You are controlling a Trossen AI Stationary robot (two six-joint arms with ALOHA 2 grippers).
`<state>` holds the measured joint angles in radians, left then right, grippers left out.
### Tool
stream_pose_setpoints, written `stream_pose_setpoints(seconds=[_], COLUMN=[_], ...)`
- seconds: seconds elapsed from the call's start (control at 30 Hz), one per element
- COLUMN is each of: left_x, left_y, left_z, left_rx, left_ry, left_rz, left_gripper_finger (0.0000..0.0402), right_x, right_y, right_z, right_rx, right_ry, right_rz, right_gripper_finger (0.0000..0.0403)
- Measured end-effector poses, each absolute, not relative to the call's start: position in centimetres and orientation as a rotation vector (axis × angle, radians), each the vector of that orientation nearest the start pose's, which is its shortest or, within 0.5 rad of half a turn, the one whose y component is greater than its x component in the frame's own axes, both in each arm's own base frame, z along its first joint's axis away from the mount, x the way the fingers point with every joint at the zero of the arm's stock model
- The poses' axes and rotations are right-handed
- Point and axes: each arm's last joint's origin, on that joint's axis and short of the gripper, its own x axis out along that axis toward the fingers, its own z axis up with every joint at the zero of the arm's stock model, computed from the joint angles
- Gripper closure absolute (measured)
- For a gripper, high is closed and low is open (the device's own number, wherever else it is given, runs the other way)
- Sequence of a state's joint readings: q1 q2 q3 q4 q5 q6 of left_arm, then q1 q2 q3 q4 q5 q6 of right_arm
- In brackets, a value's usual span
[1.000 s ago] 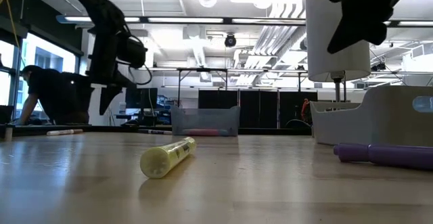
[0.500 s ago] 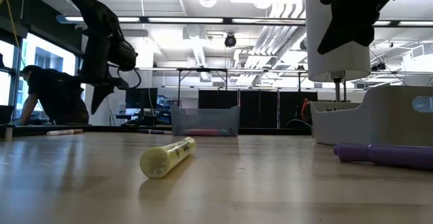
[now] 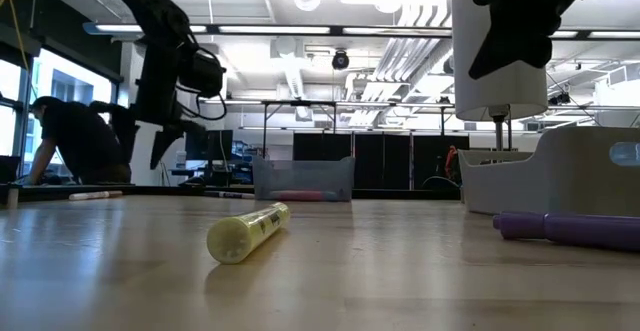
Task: Pick & Place Markers
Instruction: Put the brown marker pen into the gray bin
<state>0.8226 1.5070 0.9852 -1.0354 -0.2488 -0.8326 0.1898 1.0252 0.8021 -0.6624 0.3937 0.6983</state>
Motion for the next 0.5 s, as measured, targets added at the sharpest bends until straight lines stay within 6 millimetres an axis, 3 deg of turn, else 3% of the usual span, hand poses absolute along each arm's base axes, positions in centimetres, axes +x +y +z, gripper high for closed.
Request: stream_pose_setpoints(seconds=[0.13,0.27,0.5], left_x=[16.3,16.4,16.6], left_y=[17.5,16.5,16.9], left_z=[20.3,20.5,19.5], left_rx=[-0.940,-0.801,-0.706], left_ry=[1.147,1.164,1.317], left_rz=[1.670,1.758,1.696], left_gripper_finger=[0.0210,0.0247,0.0380], right_x=[19.6,19.7,19.7], right_y=[2.7,2.7,2.7], right_z=[26.2,26.3,26.3], right_rx=[0.418,0.420,0.406], right_ry=[0.718,0.706,0.706], right_rz=[-0.446,-0.436,-0.433], right_gripper_finger=[0.0403,0.0403,0.0403])
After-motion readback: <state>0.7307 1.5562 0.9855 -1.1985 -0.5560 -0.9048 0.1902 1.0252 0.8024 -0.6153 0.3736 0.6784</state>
